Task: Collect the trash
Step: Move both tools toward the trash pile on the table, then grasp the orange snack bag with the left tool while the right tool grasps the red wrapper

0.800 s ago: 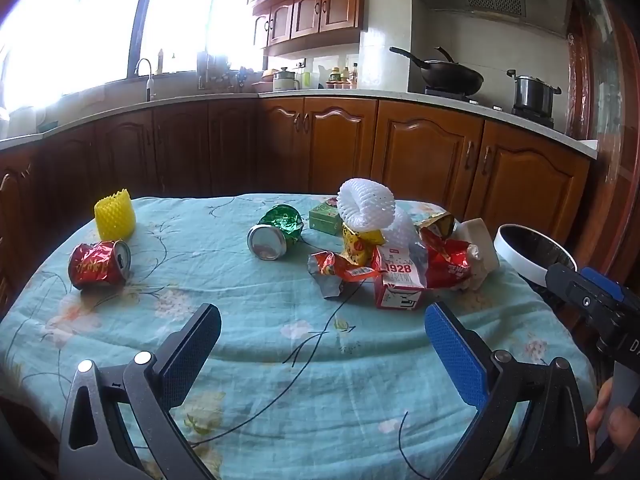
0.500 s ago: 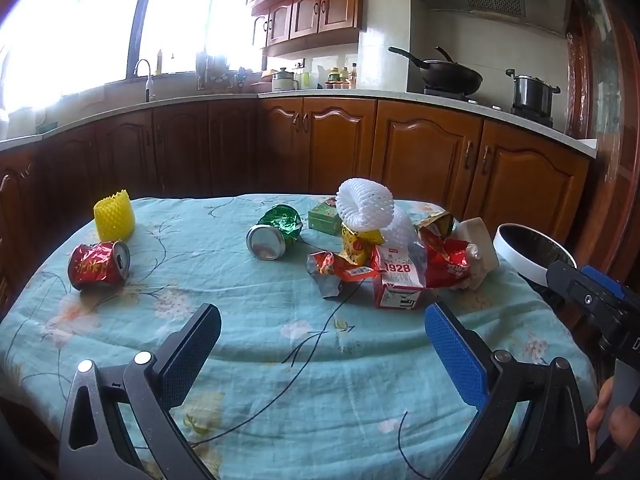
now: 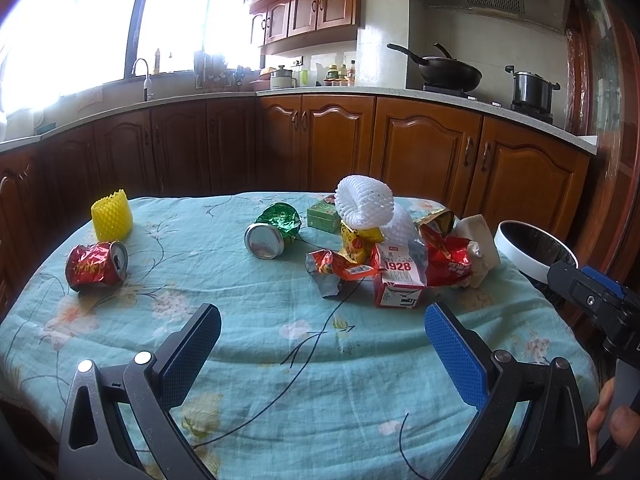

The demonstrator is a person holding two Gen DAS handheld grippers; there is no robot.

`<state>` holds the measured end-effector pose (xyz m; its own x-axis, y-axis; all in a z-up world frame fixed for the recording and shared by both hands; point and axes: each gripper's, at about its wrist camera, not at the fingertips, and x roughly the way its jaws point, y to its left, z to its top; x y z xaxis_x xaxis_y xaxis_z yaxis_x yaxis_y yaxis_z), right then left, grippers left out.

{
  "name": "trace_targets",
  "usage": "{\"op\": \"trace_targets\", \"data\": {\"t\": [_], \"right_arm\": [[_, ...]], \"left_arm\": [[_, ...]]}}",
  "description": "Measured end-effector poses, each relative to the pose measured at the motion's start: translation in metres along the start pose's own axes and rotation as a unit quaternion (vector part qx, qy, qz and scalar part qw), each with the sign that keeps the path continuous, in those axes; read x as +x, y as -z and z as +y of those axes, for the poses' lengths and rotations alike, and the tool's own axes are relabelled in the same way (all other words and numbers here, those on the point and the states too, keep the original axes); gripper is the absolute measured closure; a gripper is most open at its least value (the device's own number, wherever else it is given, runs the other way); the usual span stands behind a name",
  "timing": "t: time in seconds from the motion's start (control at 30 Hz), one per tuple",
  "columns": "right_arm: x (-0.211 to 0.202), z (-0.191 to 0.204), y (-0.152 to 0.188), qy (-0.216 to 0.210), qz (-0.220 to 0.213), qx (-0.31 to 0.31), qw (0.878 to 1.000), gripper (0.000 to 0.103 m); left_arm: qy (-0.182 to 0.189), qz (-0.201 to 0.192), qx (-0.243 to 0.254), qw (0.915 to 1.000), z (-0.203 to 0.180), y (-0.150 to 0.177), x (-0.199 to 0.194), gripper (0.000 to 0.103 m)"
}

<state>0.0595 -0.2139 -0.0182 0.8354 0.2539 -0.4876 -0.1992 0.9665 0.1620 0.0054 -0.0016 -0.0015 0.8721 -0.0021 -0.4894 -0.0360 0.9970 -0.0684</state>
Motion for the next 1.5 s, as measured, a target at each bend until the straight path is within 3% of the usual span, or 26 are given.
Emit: {"op": "trace_targets", "data": {"t": [0.23, 0.4, 0.63, 0.87, 1.03, 1.23, 1.33, 1.4, 1.43, 1.5], "right_arm": [[0.007, 0.002, 0.0, -0.005, 0.009, -0.003, 1.0, 0.0], [0.016, 0.001, -0.004, -0.009, 0.02, 0.0, 1.0, 0.005], [0.044, -0.004, -0.009, -0.03, 0.056, 0.021, 0.998, 0.025], [0.075, -0.009, -0.018, -0.051, 0.09, 0.033, 0.994, 0.05], [0.098, -0.015, -0.019, -0.061, 0.119, 0.049, 0.99, 0.058], [0.118, -0.019, -0.016, -0.075, 0.152, 0.057, 0.984, 0.071], [0.123, -0.02, -0.012, -0.086, 0.166, 0.061, 0.98, 0.082], [0.125, -0.02, -0.01, -0.087, 0.172, 0.057, 0.98, 0.088], [0.124, -0.019, -0.009, -0.088, 0.173, 0.054, 0.98, 0.094], [0.122, -0.019, -0.007, -0.09, 0.173, 0.051, 0.979, 0.095]], "left_arm": [[0.001, 0.007, 0.0, 1.0, 0.001, -0.001, 0.009, 0.001], [-0.012, 0.034, 0.008, 0.9993, 0.005, -0.007, 0.023, 0.002], [-0.016, 0.096, 0.005, 0.9952, 0.011, -0.021, 0.052, 0.01], [0.009, 0.111, -0.024, 0.9935, 0.017, -0.043, 0.089, 0.019], [0.008, 0.117, -0.027, 0.9928, 0.02, -0.054, 0.117, 0.022], [0.028, 0.149, -0.051, 0.9871, 0.024, -0.056, 0.153, 0.038], [0.042, 0.171, -0.052, 0.9829, 0.022, -0.051, 0.168, 0.057], [0.053, 0.183, -0.054, 0.9802, 0.02, -0.046, 0.174, 0.078], [0.056, 0.184, -0.056, 0.9797, 0.02, -0.045, 0.175, 0.081], [0.06, 0.177, -0.053, 0.981, 0.02, -0.043, 0.173, 0.089]]}}
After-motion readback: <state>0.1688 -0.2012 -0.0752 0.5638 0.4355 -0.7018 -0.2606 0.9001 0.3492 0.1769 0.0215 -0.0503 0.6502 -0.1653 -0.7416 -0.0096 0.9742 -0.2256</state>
